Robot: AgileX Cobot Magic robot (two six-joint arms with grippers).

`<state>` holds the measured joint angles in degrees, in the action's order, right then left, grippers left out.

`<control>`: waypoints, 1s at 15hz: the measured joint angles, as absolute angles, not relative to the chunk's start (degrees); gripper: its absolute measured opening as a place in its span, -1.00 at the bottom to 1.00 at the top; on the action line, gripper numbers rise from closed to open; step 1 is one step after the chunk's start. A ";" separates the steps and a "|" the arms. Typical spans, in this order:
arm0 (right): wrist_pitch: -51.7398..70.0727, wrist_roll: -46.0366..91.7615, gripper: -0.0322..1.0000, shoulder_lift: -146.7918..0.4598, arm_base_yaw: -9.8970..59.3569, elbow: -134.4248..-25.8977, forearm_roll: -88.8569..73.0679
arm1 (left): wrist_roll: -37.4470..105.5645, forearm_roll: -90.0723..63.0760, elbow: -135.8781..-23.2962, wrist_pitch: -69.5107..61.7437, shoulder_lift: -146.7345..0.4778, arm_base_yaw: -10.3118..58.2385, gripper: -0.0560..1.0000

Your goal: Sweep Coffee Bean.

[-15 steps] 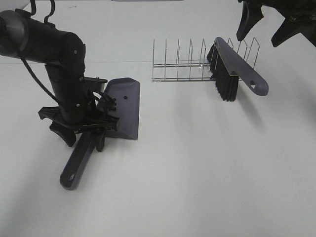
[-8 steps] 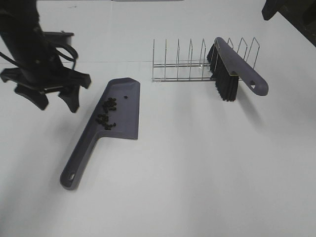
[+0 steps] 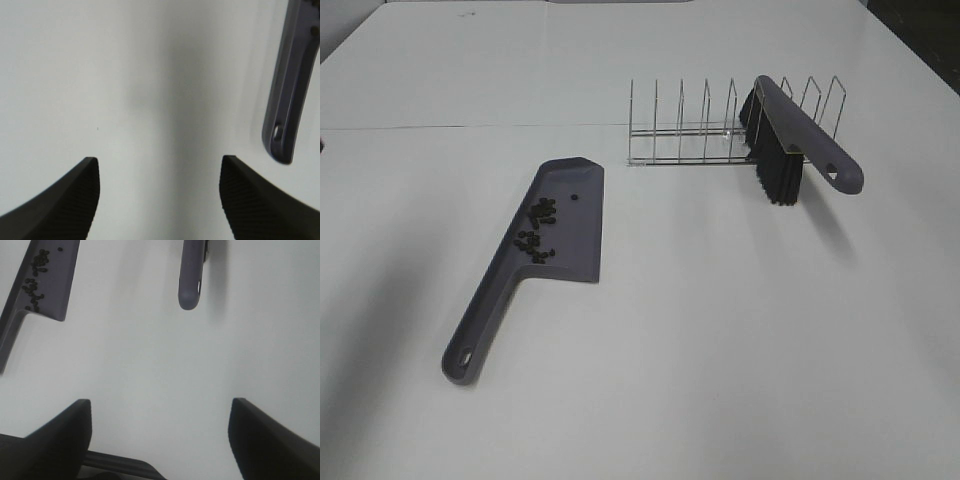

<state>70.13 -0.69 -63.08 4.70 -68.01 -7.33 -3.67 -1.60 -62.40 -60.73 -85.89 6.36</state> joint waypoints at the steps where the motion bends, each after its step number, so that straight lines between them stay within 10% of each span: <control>1: 70.13 -0.69 0.28 -58.21 4.70 -65.09 -6.76 | -3.50 -1.43 -57.52 -60.05 -80.39 6.36 0.25; 15: 70.30 -0.52 0.28 -5.50 4.70 -33.63 2.58 | -2.64 -0.69 -31.34 -53.97 -13.98 6.36 0.25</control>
<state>70.30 -0.52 -5.50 4.70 -33.63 2.58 -2.64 -0.69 -31.34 -53.97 -13.98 6.36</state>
